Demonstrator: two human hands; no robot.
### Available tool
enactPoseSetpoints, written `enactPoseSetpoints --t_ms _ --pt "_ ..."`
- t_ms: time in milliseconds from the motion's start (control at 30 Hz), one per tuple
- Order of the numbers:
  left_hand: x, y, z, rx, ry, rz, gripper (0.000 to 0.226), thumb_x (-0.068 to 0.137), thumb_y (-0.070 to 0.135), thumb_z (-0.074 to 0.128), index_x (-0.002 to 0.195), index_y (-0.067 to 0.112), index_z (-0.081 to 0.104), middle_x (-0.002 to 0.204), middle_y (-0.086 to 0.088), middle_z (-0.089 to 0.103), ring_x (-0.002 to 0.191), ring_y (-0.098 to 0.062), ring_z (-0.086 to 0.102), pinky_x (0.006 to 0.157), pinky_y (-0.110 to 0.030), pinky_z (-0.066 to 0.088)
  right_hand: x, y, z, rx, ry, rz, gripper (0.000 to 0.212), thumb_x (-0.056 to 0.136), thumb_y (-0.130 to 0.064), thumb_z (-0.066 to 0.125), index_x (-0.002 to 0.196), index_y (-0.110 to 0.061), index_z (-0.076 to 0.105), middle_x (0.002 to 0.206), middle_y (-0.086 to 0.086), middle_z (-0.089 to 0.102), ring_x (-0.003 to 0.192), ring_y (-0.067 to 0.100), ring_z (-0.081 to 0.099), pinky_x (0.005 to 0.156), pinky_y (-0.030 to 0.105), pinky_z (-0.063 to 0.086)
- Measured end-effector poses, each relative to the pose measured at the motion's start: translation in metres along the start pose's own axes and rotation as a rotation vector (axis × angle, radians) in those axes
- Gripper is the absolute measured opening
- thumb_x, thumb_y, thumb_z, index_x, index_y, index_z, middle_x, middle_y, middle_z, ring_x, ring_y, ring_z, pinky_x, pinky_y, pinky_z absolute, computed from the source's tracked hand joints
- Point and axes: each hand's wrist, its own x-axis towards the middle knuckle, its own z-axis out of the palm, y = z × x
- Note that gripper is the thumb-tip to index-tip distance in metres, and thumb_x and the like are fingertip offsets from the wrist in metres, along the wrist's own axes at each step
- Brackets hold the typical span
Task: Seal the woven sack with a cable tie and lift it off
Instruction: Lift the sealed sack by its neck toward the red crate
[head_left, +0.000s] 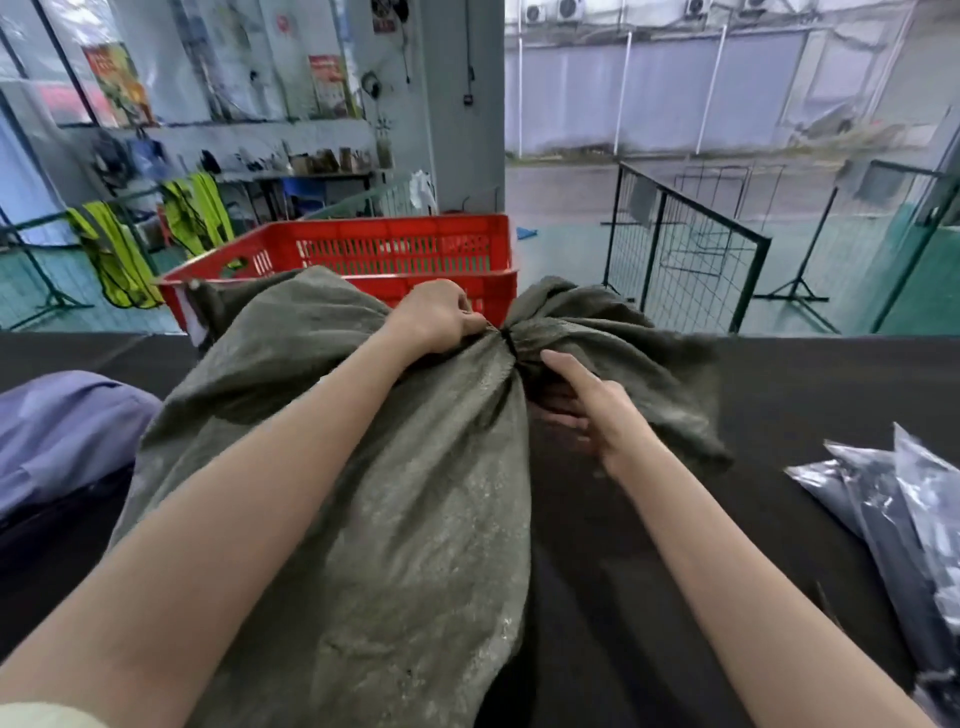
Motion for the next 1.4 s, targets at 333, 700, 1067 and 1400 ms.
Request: enactPoseSetpoints --t_ms 333,700,1067,1400 --pt "-0.017 -0.053 -0.097 -0.167 0.428 -0.102 0.031 0.089 0.025 0.058 0.099 -0.003 0.067 0.097 -0.020 0.066 0.101 -0.032 0.061 0.073 -0.032 0.038 -0.028 -0.062 0.118 -0.673 -0.098 -0.353 0.074 0.065 -0.069 0.061 0.107 -0.009 0.066 0.110 0.007 0.068 0.103 0.026 0.062 0.080 0.032 0.044" --pt "-0.023 -0.096 -0.093 -0.332 0.457 -0.207 0.033 0.089 0.025 0.056 0.057 0.017 0.049 0.079 -0.012 0.056 0.078 -0.019 0.050 0.063 -0.025 0.028 0.015 -0.112 0.140 -1.001 -0.018 -0.544 0.024 0.082 -0.023 0.065 0.097 -0.004 0.071 0.108 0.019 0.070 0.101 0.029 0.064 0.070 0.023 0.035" --pt "-0.002 -0.102 -0.087 -0.380 0.435 -0.224 0.049 0.091 0.020 0.049 0.045 0.015 0.033 0.050 -0.005 0.036 0.070 -0.025 0.043 0.064 -0.030 0.026 -0.027 -0.086 0.148 -1.077 0.156 -0.618 0.079 0.076 -0.062 0.054 0.140 -0.019 0.036 0.145 0.007 0.043 0.135 0.027 0.036 0.110 0.051 0.028" --pt "-0.042 -0.116 -0.081 -0.146 -0.362 -0.249 0.126 0.051 0.087 0.052 0.148 0.014 0.020 0.154 -0.007 0.029 0.138 -0.027 0.035 0.115 -0.039 0.029 -0.001 -0.057 0.136 -1.292 0.236 -0.475 0.034 0.087 -0.030 0.054 0.112 -0.009 0.061 0.120 0.016 0.063 0.114 0.035 0.057 0.093 0.040 0.043"
